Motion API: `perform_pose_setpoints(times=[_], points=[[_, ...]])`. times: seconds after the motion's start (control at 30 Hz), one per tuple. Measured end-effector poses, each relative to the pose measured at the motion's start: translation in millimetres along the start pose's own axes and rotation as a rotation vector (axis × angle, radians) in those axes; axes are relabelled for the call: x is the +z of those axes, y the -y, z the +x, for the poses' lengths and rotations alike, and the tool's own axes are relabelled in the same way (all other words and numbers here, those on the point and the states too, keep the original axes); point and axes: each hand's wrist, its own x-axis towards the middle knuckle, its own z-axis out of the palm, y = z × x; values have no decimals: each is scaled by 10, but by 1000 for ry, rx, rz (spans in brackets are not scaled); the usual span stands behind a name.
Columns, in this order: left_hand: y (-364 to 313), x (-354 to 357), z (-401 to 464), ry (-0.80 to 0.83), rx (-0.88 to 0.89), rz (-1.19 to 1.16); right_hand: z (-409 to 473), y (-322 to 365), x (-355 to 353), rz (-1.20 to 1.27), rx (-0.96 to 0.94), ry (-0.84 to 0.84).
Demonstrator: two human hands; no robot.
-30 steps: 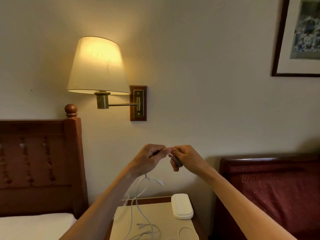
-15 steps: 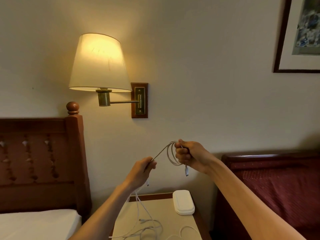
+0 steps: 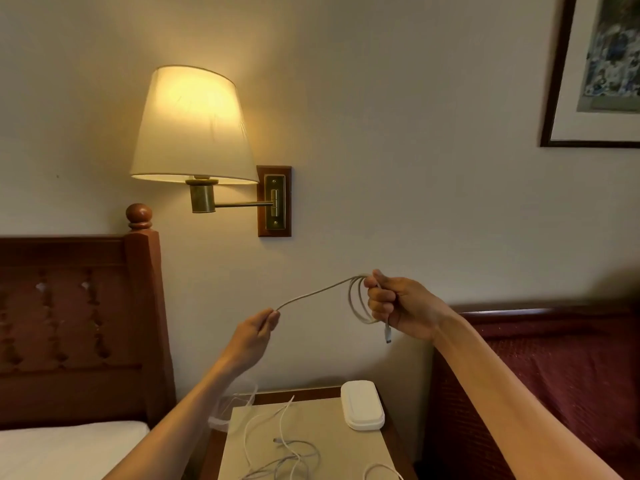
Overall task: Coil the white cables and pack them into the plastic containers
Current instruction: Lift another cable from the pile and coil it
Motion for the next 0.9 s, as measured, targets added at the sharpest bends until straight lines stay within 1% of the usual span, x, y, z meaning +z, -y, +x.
perform_pose_setpoints(times=[0.1, 0.2, 0.23, 0.27, 0.3, 0.33, 0.37, 0.4, 0.43, 0.5, 0.53, 0.57, 0.6, 0.7, 0.77, 0.8, 0.87, 0.9], points=[[-53, -186, 83, -109, -57, 149, -44, -75, 52, -57, 72, 57], [-293, -419, 176, -218, -99, 450, -74, -109, 98, -120, 108, 108], [-352, -487, 200, -200, -99, 540, -81, -109, 117, -136, 111, 120], [-380, -527, 213, -128, -114, 624, -82, -106, 139, -139, 108, 125], [-431, -552, 208, -11, -127, 690, -74, -101, 168, -138, 99, 117], [-472, -556, 186, 117, -137, 702, -56, -94, 196, -145, 85, 89], [-532, -538, 139, 227, -131, 649, -32, -88, 225, -162, 67, 52], [-592, -506, 86, 301, -121, 511, -7, -82, 255, -182, 49, 17], [-664, -474, 12, 344, -140, 260, 15, -81, 276, -185, 37, -8], [-828, -443, -113, 382, -239, -351, 46, -78, 276, -137, 28, -37], [-850, -460, -140, 375, -262, -554, 49, -70, 253, -95, 28, -45], [-824, -501, -128, 359, -260, -649, 46, -53, 221, -46, 30, -50], [-791, -554, -116, 348, -241, -668, 36, -29, 183, 5, 35, -47], [-642, -714, -55, 314, -167, -564, -19, 35, 98, 83, 69, 8], [-565, -771, -26, 226, -63, -410, -58, 54, 97, 70, 92, 62], [-530, -776, -12, 157, 33, -285, -73, 57, 112, 64, 100, 88], [-439, -770, 2, 22, 283, 82, -86, 68, 163, 64, 106, 134], [-372, -755, 7, -4, 373, 260, -86, 75, 190, 74, 107, 152]])
